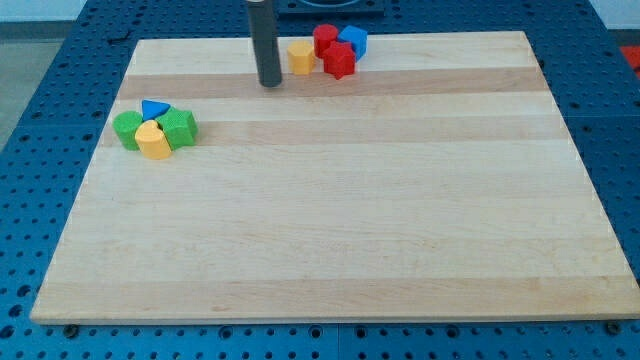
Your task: Push yellow hexagon into the group of blocks
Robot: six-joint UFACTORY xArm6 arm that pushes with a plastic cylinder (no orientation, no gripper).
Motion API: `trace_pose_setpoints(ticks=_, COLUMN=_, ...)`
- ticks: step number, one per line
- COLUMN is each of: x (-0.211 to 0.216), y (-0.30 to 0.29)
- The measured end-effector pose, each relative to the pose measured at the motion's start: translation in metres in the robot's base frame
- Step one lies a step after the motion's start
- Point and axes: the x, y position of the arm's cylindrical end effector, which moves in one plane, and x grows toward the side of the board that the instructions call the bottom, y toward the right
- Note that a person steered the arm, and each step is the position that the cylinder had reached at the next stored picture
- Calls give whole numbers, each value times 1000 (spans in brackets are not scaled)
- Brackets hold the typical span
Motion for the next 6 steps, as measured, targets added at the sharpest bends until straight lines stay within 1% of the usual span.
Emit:
trace_pose_setpoints(ticks=1, x=-20, y=1)
trace_pose_setpoints(ticks=2, x=-28, y=7)
trace_pose_setpoints(ticks=3, x=-30, y=7)
trace_pose_setpoints(ticks=4, x=-15, y=0)
trace_pose_setpoints(ticks=5, x=-8, y=13)
trace_pose_setpoints(ticks=6, x=-12, y=19)
